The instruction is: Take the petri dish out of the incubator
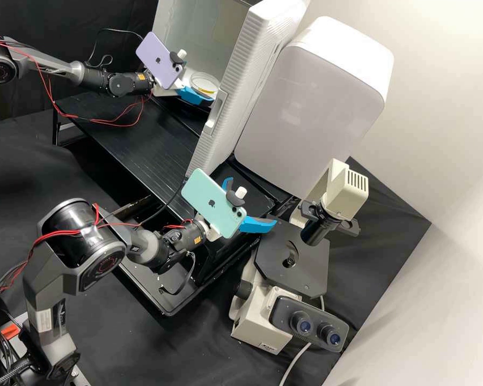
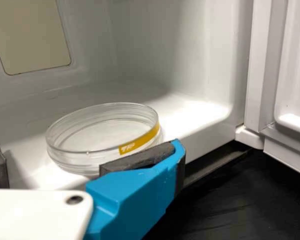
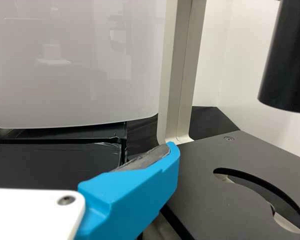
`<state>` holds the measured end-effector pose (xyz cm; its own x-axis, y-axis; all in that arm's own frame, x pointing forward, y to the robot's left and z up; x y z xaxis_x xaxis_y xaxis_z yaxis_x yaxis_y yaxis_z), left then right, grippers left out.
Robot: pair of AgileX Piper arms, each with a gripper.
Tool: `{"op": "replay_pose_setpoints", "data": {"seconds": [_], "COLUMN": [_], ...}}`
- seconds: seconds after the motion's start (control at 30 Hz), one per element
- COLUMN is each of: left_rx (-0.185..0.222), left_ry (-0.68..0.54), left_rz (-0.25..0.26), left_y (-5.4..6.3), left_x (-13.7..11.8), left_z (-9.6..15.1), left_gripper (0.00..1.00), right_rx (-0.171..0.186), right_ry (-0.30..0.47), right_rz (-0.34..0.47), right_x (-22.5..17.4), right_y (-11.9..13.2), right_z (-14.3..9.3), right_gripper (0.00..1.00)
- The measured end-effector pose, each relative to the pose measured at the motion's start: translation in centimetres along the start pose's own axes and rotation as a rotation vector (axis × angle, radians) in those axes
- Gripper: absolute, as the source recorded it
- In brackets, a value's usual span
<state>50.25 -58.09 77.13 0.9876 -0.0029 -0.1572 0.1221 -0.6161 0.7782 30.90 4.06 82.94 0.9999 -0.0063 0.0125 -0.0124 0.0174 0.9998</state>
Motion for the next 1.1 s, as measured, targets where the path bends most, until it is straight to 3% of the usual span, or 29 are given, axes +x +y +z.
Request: {"op": "replay_pose_setpoints", "data": {"seconds": [0.57, 0.6, 0.7, 1.1], "left_rx": [-0.029, -0.025, -0.019, -0.064], "left_ry": [0.002, -0.001, -0.005, -0.028], "left_rz": [-0.001, -0.002, 0.000, 0.010], "left_y": [0.3, 0.2, 0.2, 0.2], "left_x": [0.2, 0.2, 0.2, 0.2], "left_z": [1.1, 1.2, 1.2, 1.4], "left_gripper": [1.00, 0.00, 0.00, 0.00], "right_rx": [0.000, 0.000, 0.000, 0.000], "right_ry": [0.000, 0.000, 0.000, 0.000], "right_rz": [0.000, 0.000, 0.000, 0.000], "right_x": [0.0, 0.0, 0.0, 0.0], "right_y": [0.0, 0.0, 0.0, 0.0], "right_z": [0.0, 0.0, 0.0, 0.0], "right_gripper": [1.00, 1.00, 1.00, 1.00]}}
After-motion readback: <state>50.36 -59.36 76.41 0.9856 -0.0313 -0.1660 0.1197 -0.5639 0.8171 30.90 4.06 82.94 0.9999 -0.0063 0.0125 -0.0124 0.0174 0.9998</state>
